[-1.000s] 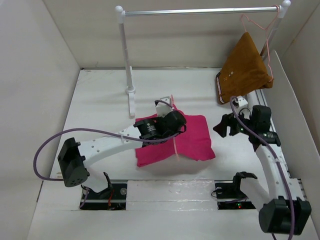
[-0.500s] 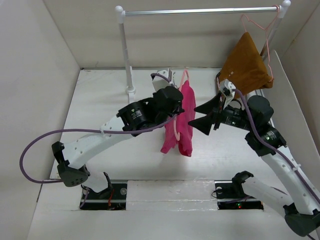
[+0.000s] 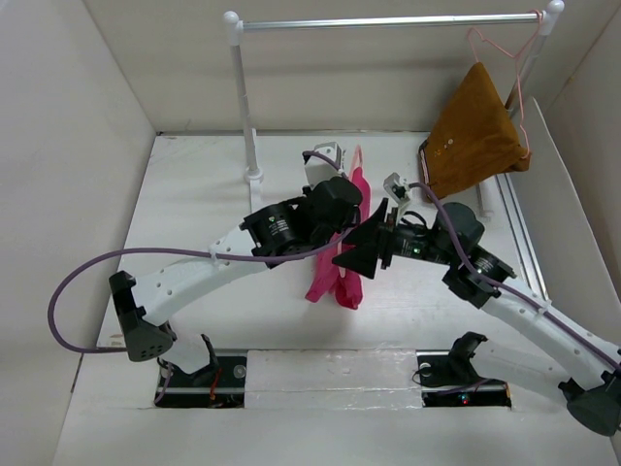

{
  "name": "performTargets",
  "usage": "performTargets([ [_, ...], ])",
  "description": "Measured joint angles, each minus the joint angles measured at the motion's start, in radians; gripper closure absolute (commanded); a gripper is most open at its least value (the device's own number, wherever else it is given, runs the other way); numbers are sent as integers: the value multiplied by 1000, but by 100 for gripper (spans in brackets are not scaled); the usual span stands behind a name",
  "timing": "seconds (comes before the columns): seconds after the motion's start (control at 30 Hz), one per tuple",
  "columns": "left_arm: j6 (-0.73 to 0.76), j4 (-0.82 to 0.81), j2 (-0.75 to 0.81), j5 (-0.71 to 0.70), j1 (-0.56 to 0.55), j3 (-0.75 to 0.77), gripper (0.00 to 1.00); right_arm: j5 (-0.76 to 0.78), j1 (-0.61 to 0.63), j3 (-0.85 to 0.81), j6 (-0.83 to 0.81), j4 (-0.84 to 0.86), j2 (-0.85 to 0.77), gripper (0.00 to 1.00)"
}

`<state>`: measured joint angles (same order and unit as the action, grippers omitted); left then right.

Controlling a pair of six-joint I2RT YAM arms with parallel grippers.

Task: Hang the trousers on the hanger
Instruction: Place the hanger at the clothesline.

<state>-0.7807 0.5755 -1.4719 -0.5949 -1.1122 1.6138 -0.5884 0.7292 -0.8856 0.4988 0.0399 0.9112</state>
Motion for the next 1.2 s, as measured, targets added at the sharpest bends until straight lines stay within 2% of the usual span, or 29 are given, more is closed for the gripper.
performTargets([
  [0.1, 11, -17, -1, -1, 0, -2, 100, 29, 24, 10, 12, 18, 31, 18],
  [0.33, 21, -61, 0, 0, 1, -26, 100, 118, 81, 34, 30, 105, 88, 38],
  [0.37, 21, -69, 0, 0, 2, -35, 100, 126, 84, 39, 34, 112, 92, 43],
  [0.4, 22, -72, 0, -4, 2, -40, 100, 132, 84, 44, 45, 123, 96, 70],
  [0.47, 36, -78, 6, -30, 11, -54, 100, 137, 92, 65, 117, 93, 99, 93],
  [0.5, 41, -75, 12, -42, 20, -64, 100, 152, 95, 85, 134, 87, 101, 99],
  [0.67, 38, -106, 32, -98, 43, -82, 100, 223, 97, 113, 98, 146, 121, 100],
  [0.87, 39, -103, 49, -56, 48, -82, 100, 235, 107, 106, 104, 158, 110, 100],
  [0.93, 42, -112, 50, -42, 55, -82, 90, 243, 106, 95, 101, 143, 111, 100],
  [0.97, 47, -123, 51, -38, 56, -82, 75, 245, 105, 92, 100, 125, 111, 100],
  [1.03, 51, -140, 58, -21, 63, -82, 63, 249, 96, 53, 91, 89, 111, 100],
  [1.07, 58, -154, 65, -2, 65, -80, 53, 256, 91, 29, 80, 52, 113, 100],
  [1.2, 64, -198, 110, 76, 81, -80, 44, 287, 55, -82, 22, -131, 119, 100],
])
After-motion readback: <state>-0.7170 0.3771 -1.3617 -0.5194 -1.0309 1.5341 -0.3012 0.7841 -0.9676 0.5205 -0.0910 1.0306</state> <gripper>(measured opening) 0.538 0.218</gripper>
